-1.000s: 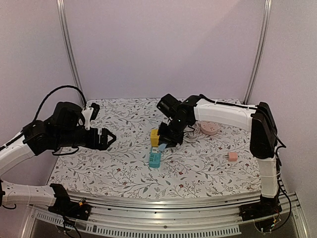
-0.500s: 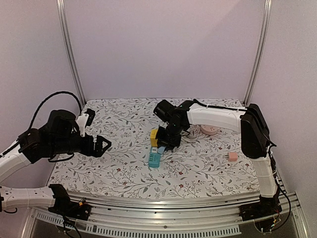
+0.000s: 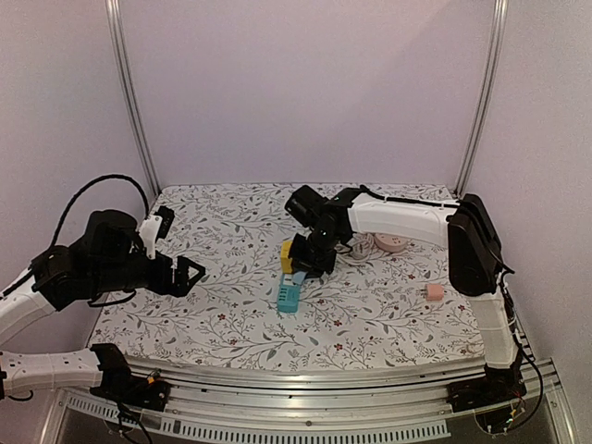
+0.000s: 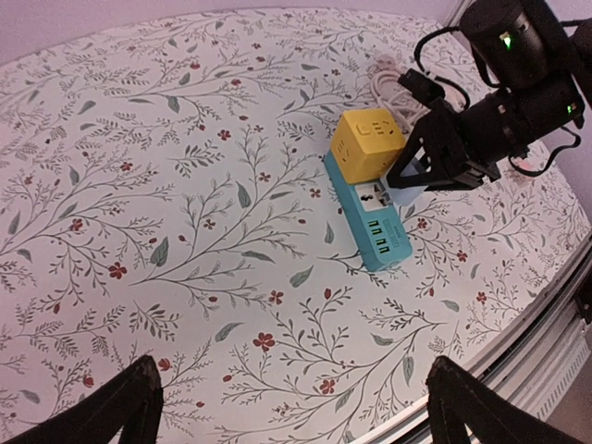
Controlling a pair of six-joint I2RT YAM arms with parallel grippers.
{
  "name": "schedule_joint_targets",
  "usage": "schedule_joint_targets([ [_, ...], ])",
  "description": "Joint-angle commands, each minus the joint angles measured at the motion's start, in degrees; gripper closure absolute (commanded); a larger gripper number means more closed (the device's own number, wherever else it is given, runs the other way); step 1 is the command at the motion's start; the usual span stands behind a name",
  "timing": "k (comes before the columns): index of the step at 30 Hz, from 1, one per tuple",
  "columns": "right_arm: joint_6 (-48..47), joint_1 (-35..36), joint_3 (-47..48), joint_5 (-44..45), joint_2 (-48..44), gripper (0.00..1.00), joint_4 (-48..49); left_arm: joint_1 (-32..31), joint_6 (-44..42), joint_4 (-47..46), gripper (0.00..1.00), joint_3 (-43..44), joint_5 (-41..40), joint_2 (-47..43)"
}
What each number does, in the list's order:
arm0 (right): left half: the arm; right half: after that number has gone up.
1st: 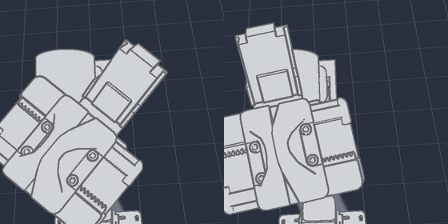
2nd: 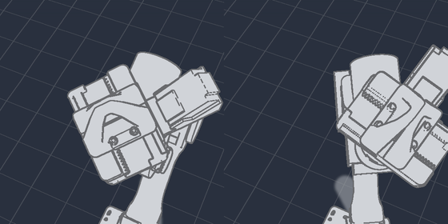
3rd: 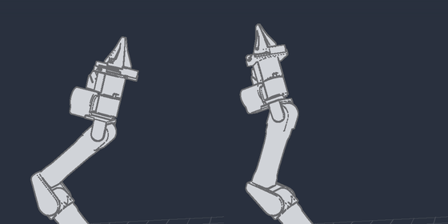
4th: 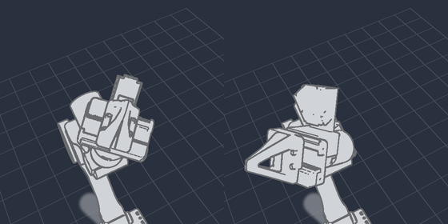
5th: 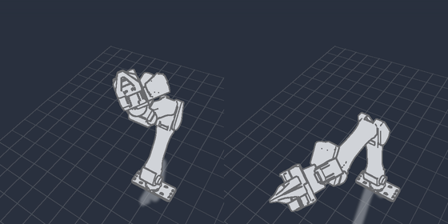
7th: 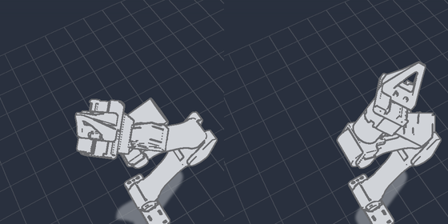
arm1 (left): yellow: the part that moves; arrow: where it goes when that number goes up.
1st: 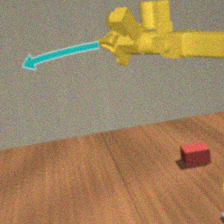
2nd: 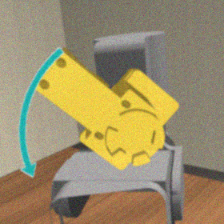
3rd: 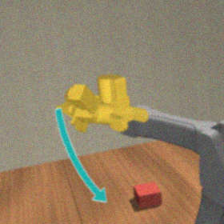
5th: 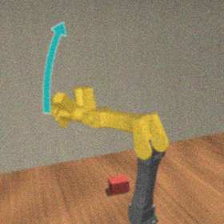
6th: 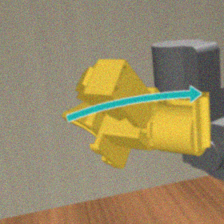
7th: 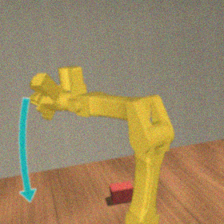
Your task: Insert the plug
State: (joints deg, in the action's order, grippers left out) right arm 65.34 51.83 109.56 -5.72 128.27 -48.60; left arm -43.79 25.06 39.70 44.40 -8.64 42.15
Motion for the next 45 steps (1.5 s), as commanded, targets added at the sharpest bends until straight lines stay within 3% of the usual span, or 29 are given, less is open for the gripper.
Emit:
schedule_joint_targets([
  [1,0.0,0.7,0.2,0.3,2.4,1.0,1.3,0.8,-0.6,-0.7,0.0,-0.9,-0.5,-0.5],
  [16,2.2,1.4,-0.4,7.2,3.4,1.0,-5.0,0.7,-0.8,-1.2,0.01,-1.2,0.3,-0.9],
  [23,2.6,1.9,0.9,10.1,3.5,1.0,-3.1,0.5,-1.0,-1.5,0.01,-1.2,1.0,-0.5],
  [34,1.6,2.4,-1.4,11.7,-3.7,1.0,4.2,0.5,-1.1,-1.5,0.01,-1.2,0.8,-0.6],
  [45,1.3,2.5,-1.3,11.9,-2.6,1.0,4.1,0.4,-1.1,-1.5,0.0,-1.3,0.8,-0.8],
])
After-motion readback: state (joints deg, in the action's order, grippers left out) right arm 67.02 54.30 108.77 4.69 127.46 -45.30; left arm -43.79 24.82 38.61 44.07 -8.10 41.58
